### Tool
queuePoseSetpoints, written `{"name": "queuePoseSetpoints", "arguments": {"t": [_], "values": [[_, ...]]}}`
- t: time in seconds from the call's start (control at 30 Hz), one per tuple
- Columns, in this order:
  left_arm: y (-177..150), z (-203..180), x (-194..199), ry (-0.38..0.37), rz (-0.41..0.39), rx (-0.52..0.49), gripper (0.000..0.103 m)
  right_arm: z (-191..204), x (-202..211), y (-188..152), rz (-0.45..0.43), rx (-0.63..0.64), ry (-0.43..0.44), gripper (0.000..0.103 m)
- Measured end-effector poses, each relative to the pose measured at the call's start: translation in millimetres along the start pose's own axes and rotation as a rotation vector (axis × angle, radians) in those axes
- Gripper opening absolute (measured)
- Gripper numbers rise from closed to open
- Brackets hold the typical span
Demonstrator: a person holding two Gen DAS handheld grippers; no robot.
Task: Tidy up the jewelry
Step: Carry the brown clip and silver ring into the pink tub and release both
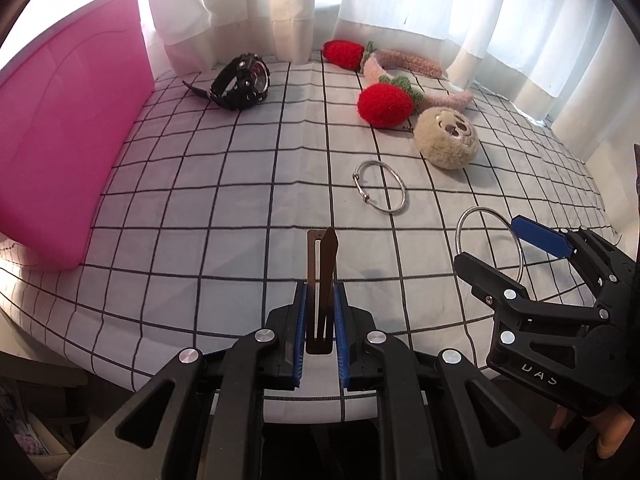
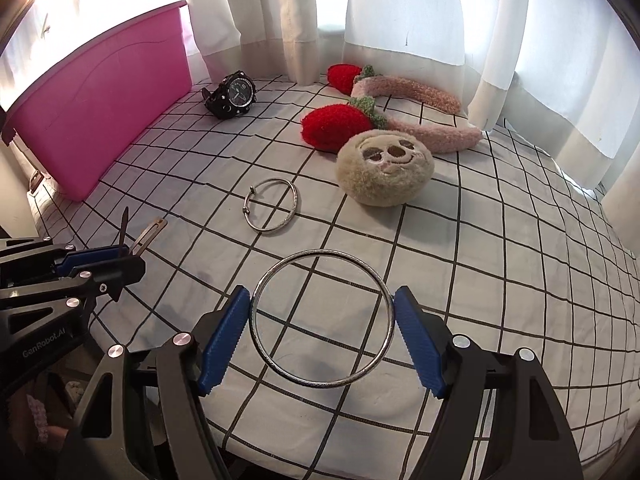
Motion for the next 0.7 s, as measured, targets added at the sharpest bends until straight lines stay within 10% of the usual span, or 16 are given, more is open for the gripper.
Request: {"name": "queuePoseSetpoints", "arguments": {"t": [0.7], "values": [[109.8, 117.2, 167.8, 0.108, -0.401, 0.156, 0.013, 97.2, 87.8, 174.4, -0.328, 0.170, 0.096, 0.072]]}}
Point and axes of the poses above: each gripper's, at about its wrist camera, not at the fingertips, and x roughly against the way its jaws point, z to its left, y to its top, the point moved 4 cm from there along -x, roughly the way its jaws point, and after that the axes turned 4 degrees about -y, right-handed, at the moved point
